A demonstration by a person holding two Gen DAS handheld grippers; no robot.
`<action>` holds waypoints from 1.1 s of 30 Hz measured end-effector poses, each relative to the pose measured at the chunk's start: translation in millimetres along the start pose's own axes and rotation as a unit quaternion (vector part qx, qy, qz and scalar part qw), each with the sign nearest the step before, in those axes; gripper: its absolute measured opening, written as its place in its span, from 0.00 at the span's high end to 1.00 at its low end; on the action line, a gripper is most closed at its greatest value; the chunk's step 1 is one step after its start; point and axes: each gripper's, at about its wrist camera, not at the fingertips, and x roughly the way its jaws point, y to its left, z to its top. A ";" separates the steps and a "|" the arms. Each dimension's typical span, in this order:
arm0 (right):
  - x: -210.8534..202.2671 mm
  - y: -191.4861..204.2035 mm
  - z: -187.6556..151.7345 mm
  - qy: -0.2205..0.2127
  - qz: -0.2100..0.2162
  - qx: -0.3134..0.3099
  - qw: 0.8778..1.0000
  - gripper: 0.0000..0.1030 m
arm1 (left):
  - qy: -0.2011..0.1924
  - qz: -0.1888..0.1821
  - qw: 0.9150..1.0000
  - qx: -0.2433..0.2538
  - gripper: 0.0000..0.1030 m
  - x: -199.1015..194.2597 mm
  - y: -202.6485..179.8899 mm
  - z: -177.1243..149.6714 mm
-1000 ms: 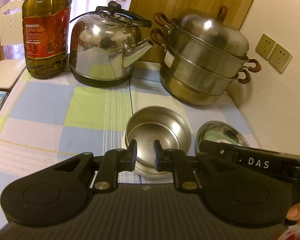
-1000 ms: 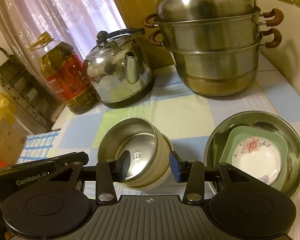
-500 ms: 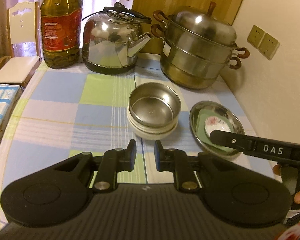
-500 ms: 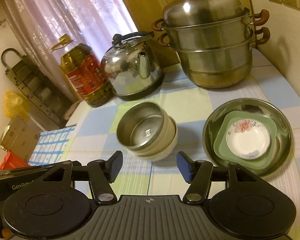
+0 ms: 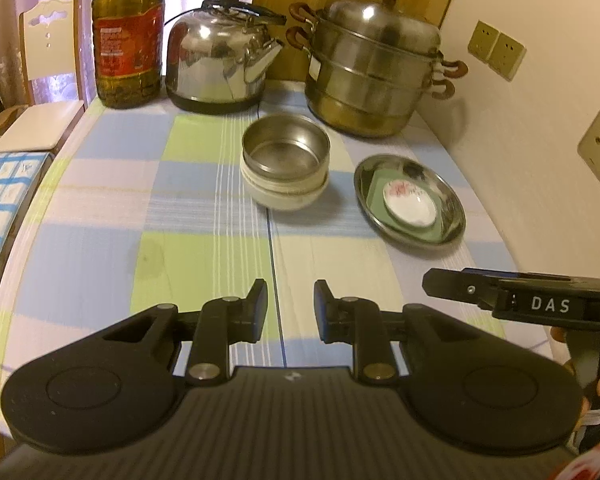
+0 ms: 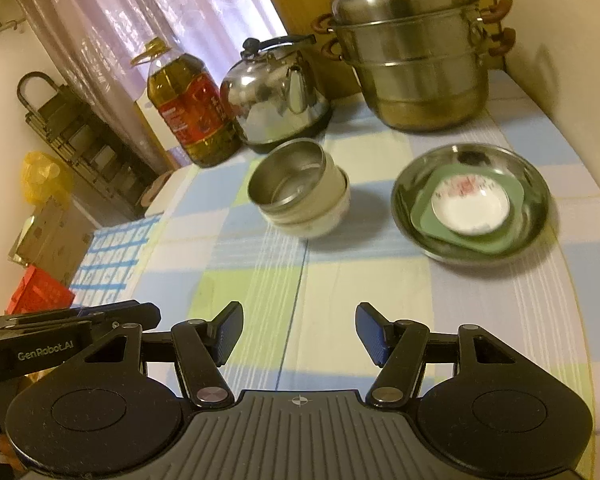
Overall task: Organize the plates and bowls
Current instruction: 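Open both grippers and pull back from the bowl stack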
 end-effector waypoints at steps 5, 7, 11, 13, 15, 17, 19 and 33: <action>-13.6 -1.6 -19.0 0.011 -0.002 0.001 1.000 0.39 | 0.013 -0.002 1.000 -0.001 0.79 -6.0 -7.9 -20.3; -17.9 -2.6 -27.0 0.016 -0.004 -0.001 1.000 0.39 | 0.018 -0.002 1.000 -0.002 0.79 -7.8 -11.0 -28.2; -24.5 -5.9 -41.0 0.026 -0.009 -0.001 1.000 0.39 | 0.026 -0.003 1.000 -0.002 0.79 -11.3 -16.5 -41.9; -27.3 -7.2 -47.4 0.030 -0.013 -0.002 0.999 0.39 | 0.030 -0.001 1.000 -0.001 0.79 -12.6 -18.9 -48.6; -28.2 -9.2 -53.1 0.036 -0.017 -0.001 0.999 0.39 | 0.034 0.001 0.999 0.002 0.79 -14.0 -22.2 -54.2; -30.0 -10.4 -59.4 0.041 -0.020 0.000 0.999 0.39 | 0.038 0.003 0.999 0.003 0.79 -15.0 -24.9 -59.0; -31.5 -10.6 -64.7 0.046 -0.025 -0.001 0.999 0.39 | 0.041 0.005 0.999 0.004 0.79 -15.6 -27.1 -63.5; -43.7 -14.7 -94.1 0.070 -0.039 -0.006 0.997 0.39 | 0.056 0.005 0.998 0.007 0.79 -18.4 -39.9 -87.3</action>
